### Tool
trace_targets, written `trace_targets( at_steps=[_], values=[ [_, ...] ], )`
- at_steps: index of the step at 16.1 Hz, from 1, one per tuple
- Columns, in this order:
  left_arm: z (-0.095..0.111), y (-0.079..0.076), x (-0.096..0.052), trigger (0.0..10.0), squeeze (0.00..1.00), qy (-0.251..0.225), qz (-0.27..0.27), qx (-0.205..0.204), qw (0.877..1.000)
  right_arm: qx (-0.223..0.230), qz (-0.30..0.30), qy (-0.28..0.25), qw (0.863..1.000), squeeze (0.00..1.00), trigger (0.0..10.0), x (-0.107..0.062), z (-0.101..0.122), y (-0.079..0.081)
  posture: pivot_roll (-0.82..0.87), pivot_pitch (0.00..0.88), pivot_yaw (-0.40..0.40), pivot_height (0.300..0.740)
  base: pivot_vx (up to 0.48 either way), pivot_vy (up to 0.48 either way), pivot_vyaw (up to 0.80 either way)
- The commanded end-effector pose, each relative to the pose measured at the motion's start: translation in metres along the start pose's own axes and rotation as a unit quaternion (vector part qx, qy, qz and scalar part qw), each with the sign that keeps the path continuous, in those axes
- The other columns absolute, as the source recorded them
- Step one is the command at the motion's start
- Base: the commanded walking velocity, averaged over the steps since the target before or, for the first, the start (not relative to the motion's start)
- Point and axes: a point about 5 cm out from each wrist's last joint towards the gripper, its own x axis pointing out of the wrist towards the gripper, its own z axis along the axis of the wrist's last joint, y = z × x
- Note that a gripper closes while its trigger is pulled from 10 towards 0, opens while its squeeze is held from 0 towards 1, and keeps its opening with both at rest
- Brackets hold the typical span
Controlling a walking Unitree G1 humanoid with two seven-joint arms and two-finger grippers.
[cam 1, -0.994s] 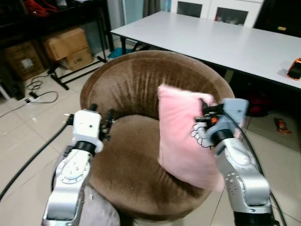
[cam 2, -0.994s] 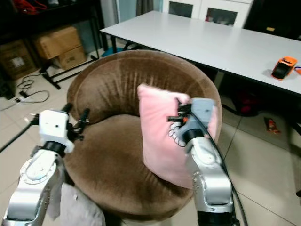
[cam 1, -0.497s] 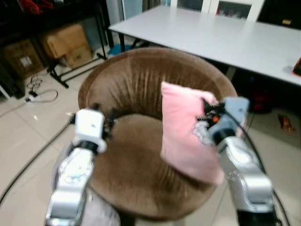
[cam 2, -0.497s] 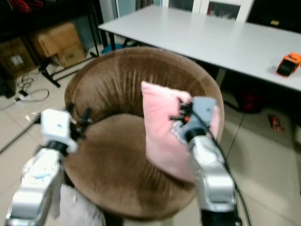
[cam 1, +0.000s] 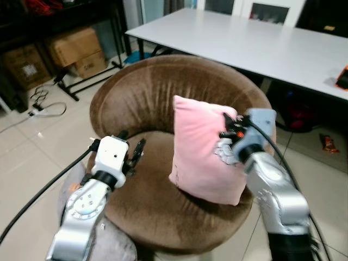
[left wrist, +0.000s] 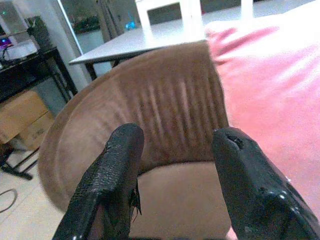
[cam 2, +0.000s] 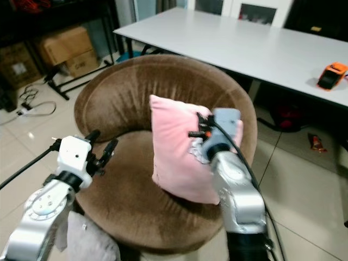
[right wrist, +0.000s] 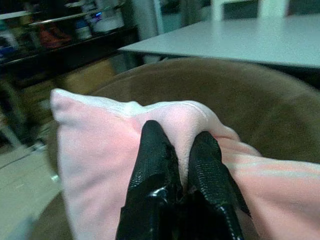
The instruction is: Move the pillow to the sofa from floor
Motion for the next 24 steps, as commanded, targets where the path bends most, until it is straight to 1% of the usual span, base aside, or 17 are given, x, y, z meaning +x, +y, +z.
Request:
trace_targets(
  at_steps=[1,4,5,8,10,11,13,14,15,16,17,18,20,21,22,23,24],
  values=[
    [0.003,0.004,-0.004,10.0,0.00,0.001,-0.005,0.003,1.000,0.007,0.021,-0.003,1.000,0.00,10.0,0.012,0.008,0.017,-0.08,0.000,0.016,0.740,0.000,0.000,0.00],
    [0.001,0.004,-0.008,10.0,0.00,0.009,-0.015,0.005,1.000,0.016,0.015,0.021,1.000,0.00,10.0,0.025,0.003,0.025,-0.08,0.000,0.011,0.740,0.000,0.000,0.00],
    [-0.001,0.001,-0.013,10.0,0.00,0.019,-0.033,0.008,0.999,0.047,0.013,0.044,0.998,0.00,10.0,0.039,-0.001,0.035,-0.06,0.000,0.006,0.740,0.000,0.000,0.00],
    [-0.002,-0.004,-0.021,10.0,0.00,0.029,-0.054,0.010,0.998,0.109,0.009,0.073,0.991,0.00,10.0,0.060,-0.003,0.046,-0.04,0.000,-0.004,0.740,0.000,0.000,0.00],
    [-0.002,-0.004,-0.025,10.0,0.00,0.034,-0.056,0.011,0.998,0.140,0.007,0.076,0.987,0.00,10.0,0.069,0.001,0.049,-0.03,0.000,-0.013,0.740,0.000,0.000,0.00],
    [-0.003,-0.003,-0.028,10.0,0.00,0.038,-0.057,0.012,0.998,0.179,-0.016,0.072,0.981,0.00,10.0,0.078,0.004,0.048,-0.02,0.000,-0.016,0.740,0.000,0.000,0.00],
    [-0.003,-0.003,-0.029,10.0,0.00,0.040,-0.058,0.014,0.997,0.216,-0.075,0.067,0.971,0.00,10.0,0.085,0.004,0.035,-0.02,0.000,-0.021,0.740,0.000,0.000,0.00],
    [-0.003,-0.003,-0.029,10.0,0.00,0.041,-0.058,0.014,0.997,0.230,-0.095,0.066,0.966,0.00,10.0,0.087,0.003,0.030,-0.02,0.000,-0.021,0.740,0.000,0.000,0.00],
    [-0.002,-0.003,-0.030,10.0,0.00,0.042,-0.059,0.014,0.997,0.256,-0.118,0.063,0.957,0.00,10.0,0.088,0.002,0.021,-0.02,0.000,-0.022,0.740,0.000,0.000,0.00],
    [-0.002,-0.003,-0.030,10.0,0.00,0.042,-0.059,0.014,0.997,0.256,-0.118,0.063,0.957,0.00,10.0,0.088,0.002,0.021,-0.02,0.000,-0.022,0.740,0.000,0.000,0.00],
    [-0.002,-0.003,-0.030,10.0,0.00,0.043,-0.059,0.015,0.997,0.278,-0.135,0.061,0.949,0.00,10.0,0.090,0.001,0.014,-0.02,0.000,-0.022,0.740,0.000,0.000,0.00],
    [-0.002,-0.004,-0.030,10.0,0.00,0.044,-0.064,0.015,0.997,0.319,-0.188,0.057,0.927,0.00,10.0,0.089,-0.004,-0.008,-0.02,0.000,-0.019,0.740,0.000,0.000,0.00],
    [-0.002,-0.004,-0.029,10.0,0.00,0.045,-0.071,0.015,0.996,0.327,-0.236,0.078,0.912,0.00,10.0,0.086,-0.015,-0.024,-0.02,0.000,-0.016,0.740,0.000,0.000,0.00],
    [-0.003,-0.006,-0.028,10.0,0.00,0.047,-0.080,0.015,0.996,0.306,-0.273,0.107,0.906,0.00,10.0,0.082,-0.027,-0.033,-0.02,0.000,-0.016,0.740,0.000,0.000,0.00],
    [-0.003,-0.007,-0.027,10.0,0.00,0.048,-0.085,0.014,0.995,0.301,-0.277,0.113,0.905,0.60,10.0,0.081,-0.029,-0.034,-0.02,0.000,-0.014,0.740,0.000,0.000,0.00],
    [-0.003,-0.007,-0.027,10.0,0.00,0.048,-0.091,0.014,0.995,0.301,-0.274,0.109,0.907,1.00,10.0,0.081,-0.029,-0.034,-0.02,0.000,-0.014,0.740,0.000,0.000,0.00],
    [-0.003,-0.007,-0.026,10.0,0.00,0.049,-0.092,0.015,0.995,0.308,-0.269,0.100,0.907,1.00,10.0,0.083,-0.026,-0.033,-0.02,0.000,-0.014,0.740,0.000,0.000,0.00]
  ],
)
